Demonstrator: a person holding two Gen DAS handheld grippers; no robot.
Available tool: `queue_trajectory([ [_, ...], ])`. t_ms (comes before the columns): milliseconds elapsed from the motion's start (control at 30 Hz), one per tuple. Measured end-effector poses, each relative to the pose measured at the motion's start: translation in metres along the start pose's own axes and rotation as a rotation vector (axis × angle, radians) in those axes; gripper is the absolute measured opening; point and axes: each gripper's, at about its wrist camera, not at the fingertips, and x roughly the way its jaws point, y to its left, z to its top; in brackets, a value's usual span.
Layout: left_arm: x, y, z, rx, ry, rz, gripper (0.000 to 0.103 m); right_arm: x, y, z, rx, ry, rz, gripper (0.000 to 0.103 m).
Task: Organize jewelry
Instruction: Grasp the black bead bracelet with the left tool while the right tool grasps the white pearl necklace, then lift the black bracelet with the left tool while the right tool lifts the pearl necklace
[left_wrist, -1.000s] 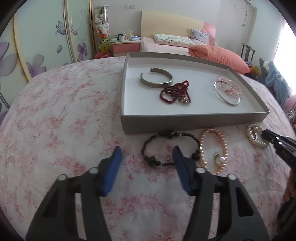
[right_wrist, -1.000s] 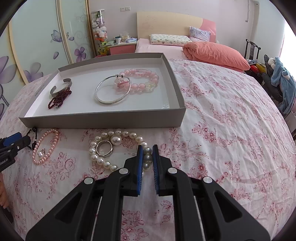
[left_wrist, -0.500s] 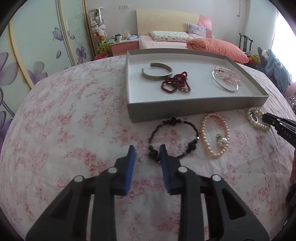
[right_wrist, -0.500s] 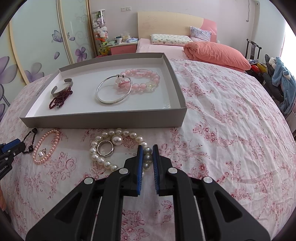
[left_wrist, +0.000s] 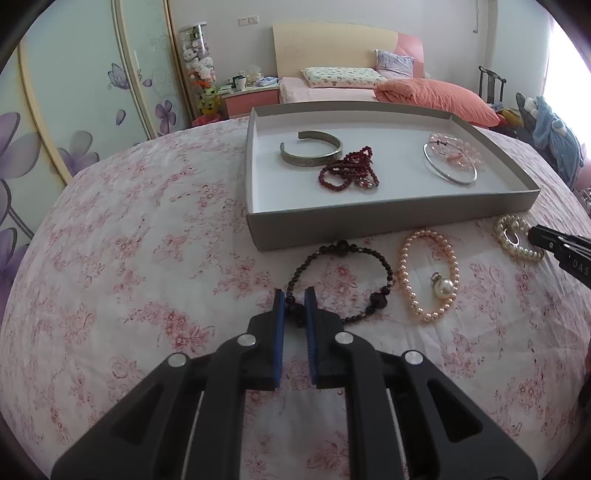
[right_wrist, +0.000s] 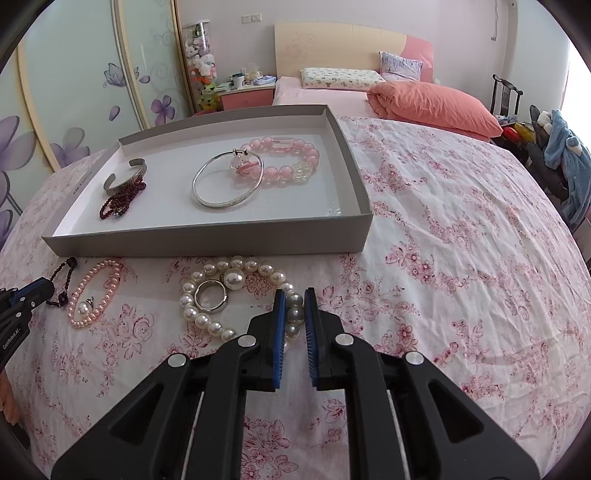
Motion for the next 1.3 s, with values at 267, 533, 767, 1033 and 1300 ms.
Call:
queue_trajectory([
  [267,-0.006,0.005,0.007,-0.042,-0.023,-0.061,0.011,-0.015,0.007,0.004,-0.022,-0.062,0.049,0.010],
  [533,-0.027,-0.003,0.018,-0.041,-0.117,-0.121,0.011,-0.038,0.021,0.023,-0.026,-0.147,0.147,0.010],
  [767,-0.037,-0.008,0.023,-0.045,-0.167,-0.154,0.011,-0.050,0.032,0.025,-0.031,-0.203,0.226,0.010],
  [1033,-0.052,-0.001,0.022,-0.077,-0.217,-0.159,0.011,-0.068,0.037,0.019,-0.015,-0.258,0.267,0.010],
  [1300,-0.086,0.001,0.016,-0.113,-0.317,-0.136,0.011,-0.102,0.031,0.008,0.020,-0.355,0.239,0.010],
])
